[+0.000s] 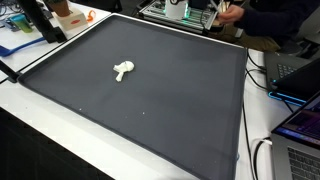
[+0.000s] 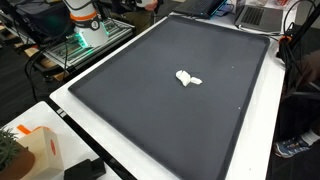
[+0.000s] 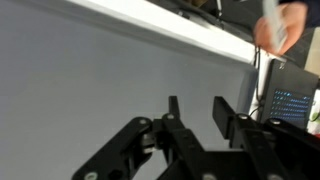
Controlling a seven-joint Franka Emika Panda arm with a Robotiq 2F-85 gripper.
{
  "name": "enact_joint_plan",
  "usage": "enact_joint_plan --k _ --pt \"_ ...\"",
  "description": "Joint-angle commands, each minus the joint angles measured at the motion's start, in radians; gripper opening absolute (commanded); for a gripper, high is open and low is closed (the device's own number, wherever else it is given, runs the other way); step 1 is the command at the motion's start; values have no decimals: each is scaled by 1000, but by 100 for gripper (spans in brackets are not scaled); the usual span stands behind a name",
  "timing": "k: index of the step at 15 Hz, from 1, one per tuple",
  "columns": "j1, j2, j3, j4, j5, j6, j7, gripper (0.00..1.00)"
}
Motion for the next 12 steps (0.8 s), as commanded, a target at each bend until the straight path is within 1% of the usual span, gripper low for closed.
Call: enact_joint_plan --k 1,4,5,8,9,10,11,12 --pt "8 -41 37 -81 7 257 23 74" --pt "31 -63 81 -158 -27 507 59 96" --pt "43 -70 96 -187 -29 594 78 100" --pt "71 -53 159 -252 -86 856 204 100" --pt "63 -43 183 -271 -127 936 276 100" --pt "102 -27 111 -216 -101 832 202 100" --pt "105 -25 128 -235 -130 891 251 100" --pt "104 -24 138 -245 -143 913 276 100"
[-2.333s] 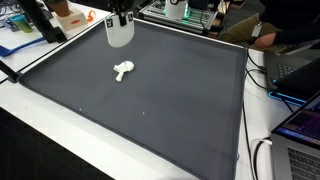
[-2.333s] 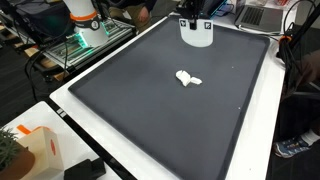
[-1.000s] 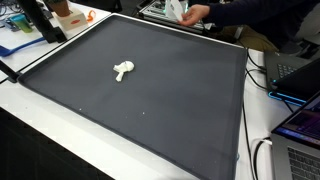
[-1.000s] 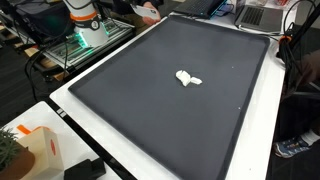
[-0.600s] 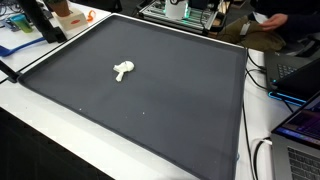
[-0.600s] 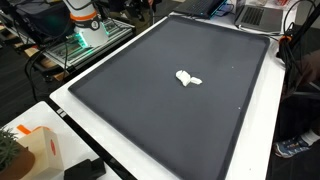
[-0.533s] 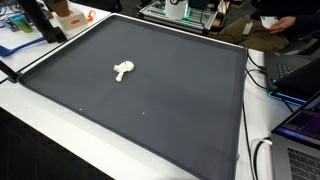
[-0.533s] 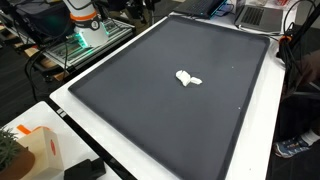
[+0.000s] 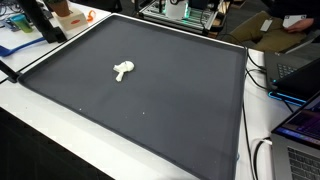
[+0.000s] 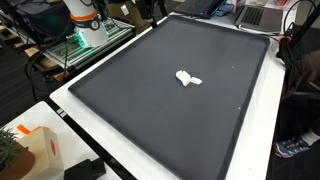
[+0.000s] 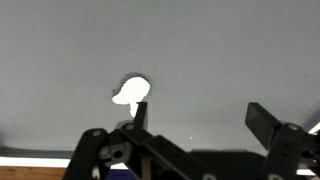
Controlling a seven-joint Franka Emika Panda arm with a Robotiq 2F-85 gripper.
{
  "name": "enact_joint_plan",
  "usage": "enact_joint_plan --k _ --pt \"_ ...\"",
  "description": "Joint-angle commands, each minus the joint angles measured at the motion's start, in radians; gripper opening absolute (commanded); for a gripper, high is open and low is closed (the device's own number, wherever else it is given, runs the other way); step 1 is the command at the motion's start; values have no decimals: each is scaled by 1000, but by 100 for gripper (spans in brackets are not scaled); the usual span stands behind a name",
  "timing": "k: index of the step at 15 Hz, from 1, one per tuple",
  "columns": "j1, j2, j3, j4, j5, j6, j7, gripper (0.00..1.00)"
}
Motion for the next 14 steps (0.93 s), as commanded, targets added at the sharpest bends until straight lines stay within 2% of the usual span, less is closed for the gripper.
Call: enact_joint_plan --k 1,5,6,9,10,11,14 --pt "39 -1 -42 -1 -41 6 34 100" --pt "38 -1 -43 0 -41 7 34 100" --pt "-25 33 12 1 -121 75 120 100" --pt "-110 152 57 61 -268 233 273 100" --pt "-159 187 85 74 -336 269 332 100" --pt "-240 207 148 80 -388 298 387 100" --pt "-373 271 242 82 -510 396 575 100"
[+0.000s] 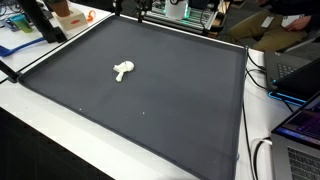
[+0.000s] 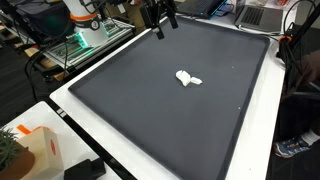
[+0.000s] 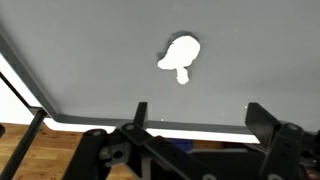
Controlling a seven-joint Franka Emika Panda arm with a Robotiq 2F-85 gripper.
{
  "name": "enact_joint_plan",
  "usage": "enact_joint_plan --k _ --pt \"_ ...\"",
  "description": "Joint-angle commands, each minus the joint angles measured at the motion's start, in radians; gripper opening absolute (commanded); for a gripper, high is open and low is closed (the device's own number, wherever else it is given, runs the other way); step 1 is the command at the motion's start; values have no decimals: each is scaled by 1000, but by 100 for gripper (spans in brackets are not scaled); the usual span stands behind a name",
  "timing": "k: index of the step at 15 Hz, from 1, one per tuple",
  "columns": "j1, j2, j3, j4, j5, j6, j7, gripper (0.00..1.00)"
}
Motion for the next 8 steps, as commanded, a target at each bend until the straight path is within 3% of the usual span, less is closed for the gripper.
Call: enact_joint_plan --k 1,8 --pt "-150 85 112 16 -116 108 194 100" --pt "-362 25 298 -36 -176 145 327 100"
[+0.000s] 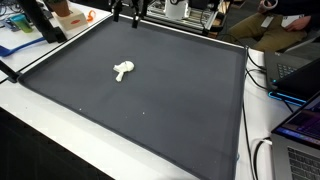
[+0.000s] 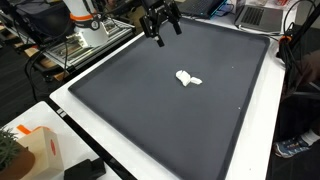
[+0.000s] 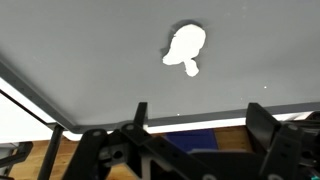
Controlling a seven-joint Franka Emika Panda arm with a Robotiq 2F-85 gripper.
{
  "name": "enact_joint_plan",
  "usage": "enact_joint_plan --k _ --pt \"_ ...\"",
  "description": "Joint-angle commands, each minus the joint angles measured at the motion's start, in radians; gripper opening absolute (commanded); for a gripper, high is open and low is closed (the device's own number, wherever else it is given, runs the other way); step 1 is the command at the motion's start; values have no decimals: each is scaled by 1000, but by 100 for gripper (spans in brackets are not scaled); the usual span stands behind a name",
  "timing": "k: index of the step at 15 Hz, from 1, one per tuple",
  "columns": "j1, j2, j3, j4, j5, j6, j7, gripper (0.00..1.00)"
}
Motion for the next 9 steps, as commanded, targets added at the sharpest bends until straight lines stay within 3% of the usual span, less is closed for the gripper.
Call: enact_joint_plan --k 1,3,4,6,9 --pt "-148 -75 137 -53 -65 2 76 100" --pt "-209 -99 232 -67 -70 -17 96 100" --pt "-147 -44 152 -26 -39 -1 46 100" --pt "-182 -64 208 -43 -40 -1 60 100" --pt "-189 -75 219 -53 -40 -1 64 100"
